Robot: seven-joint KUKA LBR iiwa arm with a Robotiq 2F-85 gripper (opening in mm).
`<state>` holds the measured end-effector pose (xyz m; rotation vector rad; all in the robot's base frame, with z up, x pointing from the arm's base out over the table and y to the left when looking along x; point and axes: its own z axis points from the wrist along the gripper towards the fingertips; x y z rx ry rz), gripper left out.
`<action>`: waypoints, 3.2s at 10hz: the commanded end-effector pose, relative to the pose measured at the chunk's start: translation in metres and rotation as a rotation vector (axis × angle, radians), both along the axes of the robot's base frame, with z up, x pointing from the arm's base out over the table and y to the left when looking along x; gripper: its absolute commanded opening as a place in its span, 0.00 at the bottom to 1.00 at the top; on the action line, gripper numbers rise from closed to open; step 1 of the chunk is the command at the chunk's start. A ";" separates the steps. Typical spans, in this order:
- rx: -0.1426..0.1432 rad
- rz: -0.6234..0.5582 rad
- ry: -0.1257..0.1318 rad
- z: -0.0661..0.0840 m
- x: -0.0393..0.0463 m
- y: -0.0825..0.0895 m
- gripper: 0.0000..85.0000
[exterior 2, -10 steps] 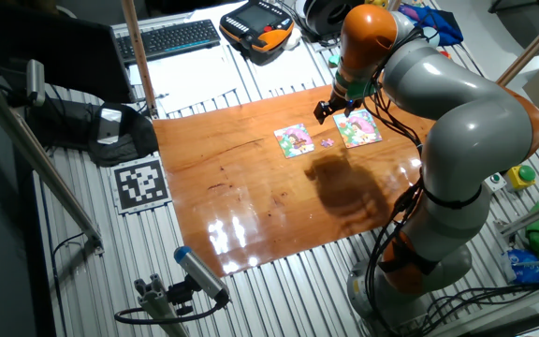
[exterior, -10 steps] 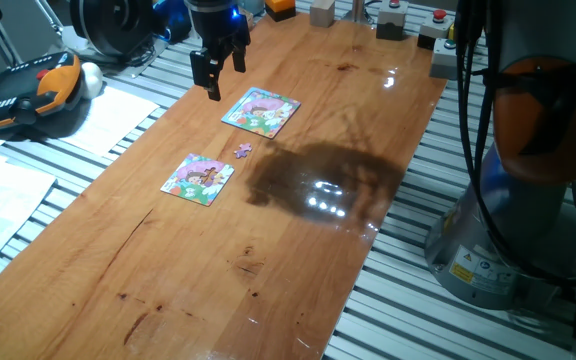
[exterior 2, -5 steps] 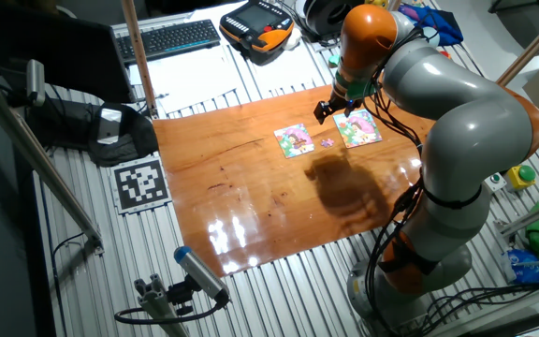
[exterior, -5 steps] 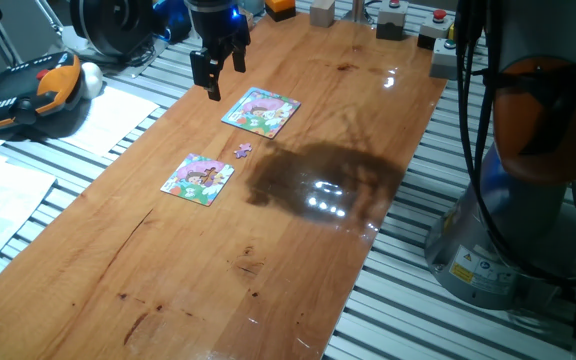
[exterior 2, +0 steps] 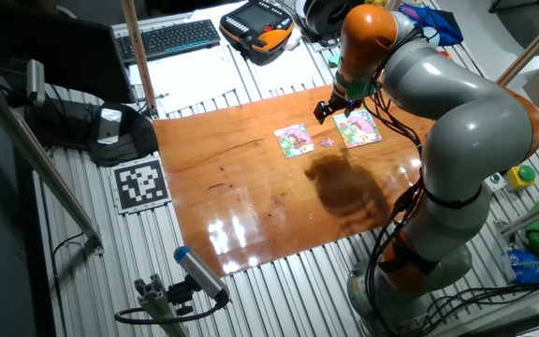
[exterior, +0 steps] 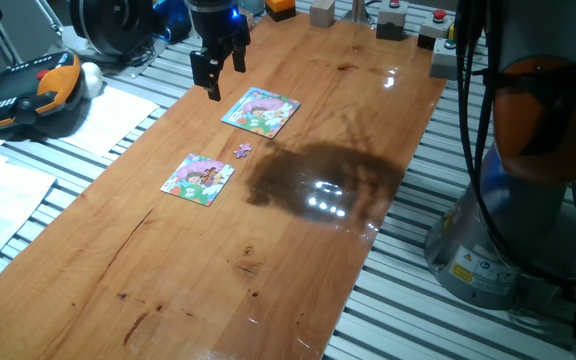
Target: Assemble one piece of a puzzle
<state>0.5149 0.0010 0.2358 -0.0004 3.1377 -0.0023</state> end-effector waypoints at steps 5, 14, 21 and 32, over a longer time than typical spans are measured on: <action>-0.105 -0.033 -0.045 0.000 -0.0003 0.000 0.00; -0.092 -0.087 -0.038 -0.001 0.0006 0.000 0.00; -0.096 -0.136 -0.013 -0.001 0.0006 0.000 0.00; -0.120 -0.344 -0.050 -0.019 0.0085 -0.002 0.00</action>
